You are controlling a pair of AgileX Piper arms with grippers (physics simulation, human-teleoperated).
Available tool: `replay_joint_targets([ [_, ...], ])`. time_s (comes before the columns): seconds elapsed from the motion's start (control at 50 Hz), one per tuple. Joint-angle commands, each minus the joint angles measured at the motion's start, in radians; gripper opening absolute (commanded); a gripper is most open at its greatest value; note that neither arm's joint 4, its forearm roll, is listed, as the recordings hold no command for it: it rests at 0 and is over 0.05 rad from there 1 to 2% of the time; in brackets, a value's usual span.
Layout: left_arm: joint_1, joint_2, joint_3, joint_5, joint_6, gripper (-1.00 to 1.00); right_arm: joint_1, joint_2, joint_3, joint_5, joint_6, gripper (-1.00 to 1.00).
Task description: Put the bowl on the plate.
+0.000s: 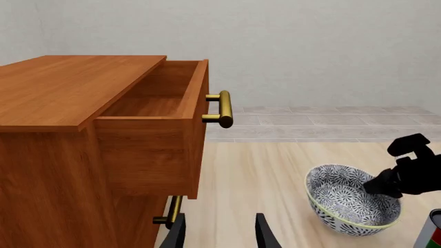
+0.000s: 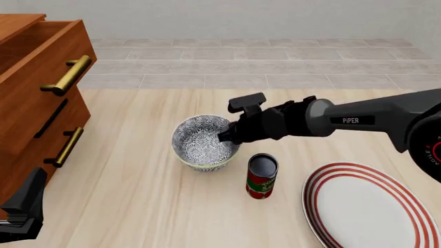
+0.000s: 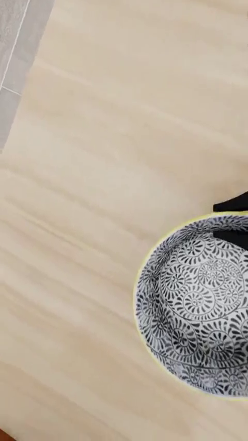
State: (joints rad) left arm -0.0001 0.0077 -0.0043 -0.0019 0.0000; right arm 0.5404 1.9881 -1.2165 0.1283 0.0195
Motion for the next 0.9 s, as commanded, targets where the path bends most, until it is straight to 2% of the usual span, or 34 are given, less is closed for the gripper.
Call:
replay_joint_targets([
  [0.02,0.000,0.000,0.000,0.000,0.000,1.00,-0.007,0.003,0.003,0.012,0.002,-1.00],
  [0.52,0.000,0.000,0.000,0.000,0.000,1.00,0.002,-0.071,-0.012,0.037,-0.006,-1.00],
  [0.9,0.000,0.000,0.000,0.000,0.000,1.00,0.016,-0.067,-0.114,0.081,-0.010,-1.00],
])
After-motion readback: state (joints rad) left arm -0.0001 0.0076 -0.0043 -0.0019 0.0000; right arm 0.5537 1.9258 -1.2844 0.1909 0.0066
